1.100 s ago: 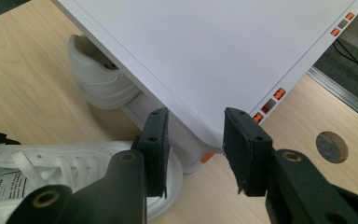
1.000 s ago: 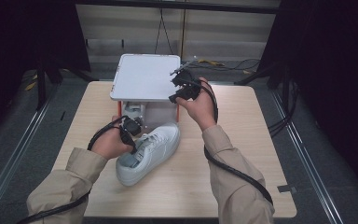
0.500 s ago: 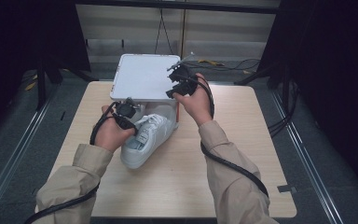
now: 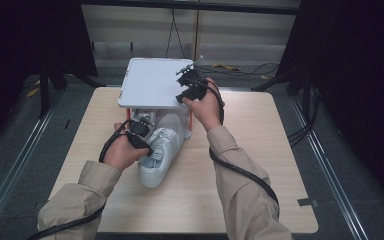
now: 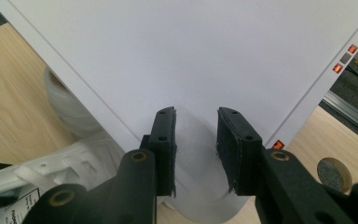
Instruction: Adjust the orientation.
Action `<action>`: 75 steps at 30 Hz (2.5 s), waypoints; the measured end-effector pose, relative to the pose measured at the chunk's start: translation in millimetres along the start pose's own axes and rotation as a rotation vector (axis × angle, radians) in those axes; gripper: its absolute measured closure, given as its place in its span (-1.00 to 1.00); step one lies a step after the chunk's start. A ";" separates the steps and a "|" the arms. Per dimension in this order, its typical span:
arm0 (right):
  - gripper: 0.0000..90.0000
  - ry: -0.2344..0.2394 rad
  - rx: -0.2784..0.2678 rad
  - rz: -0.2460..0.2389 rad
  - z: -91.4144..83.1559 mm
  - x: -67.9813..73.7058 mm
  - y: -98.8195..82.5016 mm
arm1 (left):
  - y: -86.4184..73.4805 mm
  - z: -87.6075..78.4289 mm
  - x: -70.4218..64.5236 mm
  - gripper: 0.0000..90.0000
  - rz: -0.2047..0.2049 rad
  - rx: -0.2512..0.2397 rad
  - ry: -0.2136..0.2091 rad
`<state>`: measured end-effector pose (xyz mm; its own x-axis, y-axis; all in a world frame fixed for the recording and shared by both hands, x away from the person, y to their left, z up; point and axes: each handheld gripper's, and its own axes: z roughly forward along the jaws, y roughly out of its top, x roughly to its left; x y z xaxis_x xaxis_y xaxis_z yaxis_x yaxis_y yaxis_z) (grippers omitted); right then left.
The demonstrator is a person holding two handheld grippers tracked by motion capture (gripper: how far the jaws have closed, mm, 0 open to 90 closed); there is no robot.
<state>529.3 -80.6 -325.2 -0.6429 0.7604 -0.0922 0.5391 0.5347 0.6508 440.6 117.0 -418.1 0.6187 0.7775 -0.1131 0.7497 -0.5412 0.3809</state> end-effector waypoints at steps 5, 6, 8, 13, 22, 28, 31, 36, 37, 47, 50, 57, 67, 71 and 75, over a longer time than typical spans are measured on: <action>0.50 -0.008 0.001 0.007 0.0 0.8 0.0 | -6.9 -8.1 -2.6 0.23 0.083 0.001 -0.005; 0.50 -0.005 0.000 0.006 0.1 1.3 0.1 | -9.1 -10.6 -2.6 0.19 0.093 -0.006 -0.012; 0.49 -0.012 0.010 0.005 -0.5 2.2 0.7 | -13.0 -17.2 -2.6 0.17 0.130 -0.019 -0.018; 0.49 -0.015 0.008 0.009 0.0 3.3 1.1 | -19.0 -42.4 -8.0 0.13 0.167 -0.056 -0.073; 0.50 -0.026 0.014 0.009 1.0 4.8 2.8 | -34.8 -62.9 -23.1 0.99 0.248 0.057 -0.090; 0.50 -0.022 0.011 0.011 0.8 4.2 2.0 | -47.6 -54.8 -35.2 1.00 0.330 0.143 -0.106; 0.50 -0.025 0.008 0.005 1.2 4.6 2.2 | -53.0 -29.3 -37.6 1.00 0.338 0.182 -0.135; 0.50 -0.020 0.007 0.006 0.9 3.6 1.7 | -53.8 -21.5 -43.7 1.00 0.366 0.195 -0.121; 0.50 -0.018 0.007 0.007 1.0 3.6 1.8 | -52.1 -21.5 -44.8 1.00 0.367 0.206 -0.116; 0.50 -0.010 0.000 0.003 1.3 2.2 1.2 | -37.1 -11.8 -49.5 1.00 0.372 0.122 -0.146; 0.50 -0.009 -0.001 0.002 1.5 2.7 1.2 | -31.9 -12.2 -51.8 1.00 0.383 0.079 -0.149; 0.51 -0.005 -0.004 0.000 1.5 2.1 0.7 | -7.4 -12.3 -45.7 1.00 0.361 -0.028 -0.109; 0.51 0.008 -0.016 -0.004 1.8 0.1 -0.8 | 20.7 5.2 -33.6 1.00 0.361 -0.095 -0.030; 0.51 0.013 -0.021 -0.004 1.9 -0.6 -1.4 | 29.5 10.5 -26.1 1.00 0.355 -0.109 0.001; 0.51 0.021 -0.028 0.002 1.8 -2.1 -2.8 | 37.7 11.3 -25.0 1.00 0.378 -0.100 0.051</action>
<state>530.2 -83.1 -328.1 -0.6530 0.7536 -0.0754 0.5255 0.5225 0.6715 456.1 73.5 -411.3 0.8325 0.5455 0.0967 0.4430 -0.7603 0.4750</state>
